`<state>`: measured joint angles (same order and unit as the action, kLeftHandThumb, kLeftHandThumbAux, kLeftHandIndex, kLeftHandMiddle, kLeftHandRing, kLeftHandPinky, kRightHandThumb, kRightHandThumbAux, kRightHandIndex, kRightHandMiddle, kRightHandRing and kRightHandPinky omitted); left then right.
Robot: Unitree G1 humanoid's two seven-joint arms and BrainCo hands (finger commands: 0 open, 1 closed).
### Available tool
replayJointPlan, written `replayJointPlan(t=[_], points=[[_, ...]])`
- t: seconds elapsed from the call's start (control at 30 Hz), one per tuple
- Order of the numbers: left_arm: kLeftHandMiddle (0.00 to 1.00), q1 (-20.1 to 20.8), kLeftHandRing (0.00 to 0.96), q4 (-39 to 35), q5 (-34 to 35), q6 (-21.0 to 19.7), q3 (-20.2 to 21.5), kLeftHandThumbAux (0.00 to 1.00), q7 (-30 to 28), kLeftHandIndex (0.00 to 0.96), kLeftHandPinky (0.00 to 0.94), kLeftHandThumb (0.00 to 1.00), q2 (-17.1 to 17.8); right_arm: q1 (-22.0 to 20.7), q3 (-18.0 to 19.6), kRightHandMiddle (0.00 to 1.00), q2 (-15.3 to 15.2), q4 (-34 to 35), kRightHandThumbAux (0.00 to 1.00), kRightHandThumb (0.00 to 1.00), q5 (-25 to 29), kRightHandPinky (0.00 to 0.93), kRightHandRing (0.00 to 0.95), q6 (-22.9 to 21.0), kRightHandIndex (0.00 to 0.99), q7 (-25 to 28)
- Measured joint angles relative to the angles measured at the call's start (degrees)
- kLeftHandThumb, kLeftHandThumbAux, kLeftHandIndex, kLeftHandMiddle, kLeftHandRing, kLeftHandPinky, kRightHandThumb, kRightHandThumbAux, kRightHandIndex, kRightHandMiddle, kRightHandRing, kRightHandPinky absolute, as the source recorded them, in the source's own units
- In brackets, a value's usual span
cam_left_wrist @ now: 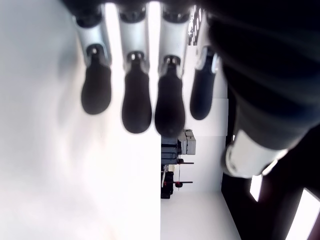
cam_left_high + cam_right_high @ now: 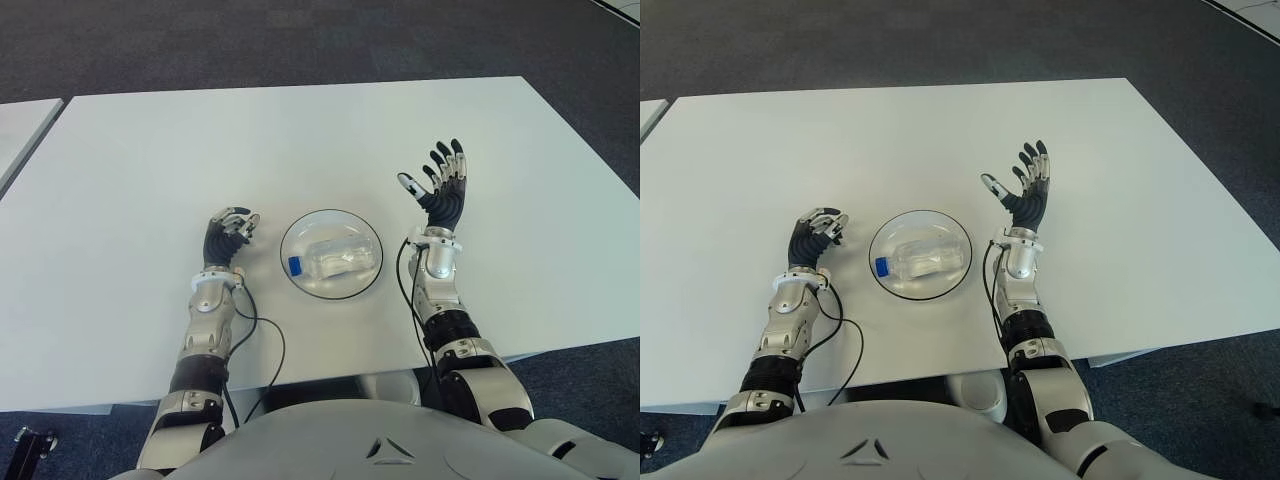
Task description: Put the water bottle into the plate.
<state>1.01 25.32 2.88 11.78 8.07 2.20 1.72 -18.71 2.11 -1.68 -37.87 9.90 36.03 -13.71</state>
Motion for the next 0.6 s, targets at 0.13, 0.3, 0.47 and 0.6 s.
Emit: replayJointPlan(t=[0.13,0.3,0.47,0.6], points=[[0.699,0.0,0.679,-0.1,0.0,0.0,0.0,0.713,0.0,0.436,0.666,0.709,-0.1,0.4,2.1,0.323,0.8,1.2,0.965,0.308,3.4,0.421,0.342,-3.9,0.199,4.6],[0.700,-0.1,0.679,-0.1,0.0,-0.1,0.0,0.713,0.0,0.436,0.667,0.709,-0.1,0.6,3.9,0.402,0.9,2.9,0.985,0.337,4.4,0.490,0.440,-8.8,0.301,7.3],[0.698,-0.1,0.676,-0.1,-0.1,-0.1,-0.1,0.713,0.0,0.436,0.664,0.709,0.0,1.0,4.9,0.458,0.9,4.1,0.775,0.640,3.9,0.567,0.514,-12.2,0.401,7.7],[0.699,-0.1,0.676,-0.1,-0.1,-0.1,-0.1,0.713,0.0,0.436,0.662,0.709,0.2,1.5,5.6,0.498,1.1,4.6,0.740,0.689,3.5,0.615,0.557,-13.8,0.421,7.8]])
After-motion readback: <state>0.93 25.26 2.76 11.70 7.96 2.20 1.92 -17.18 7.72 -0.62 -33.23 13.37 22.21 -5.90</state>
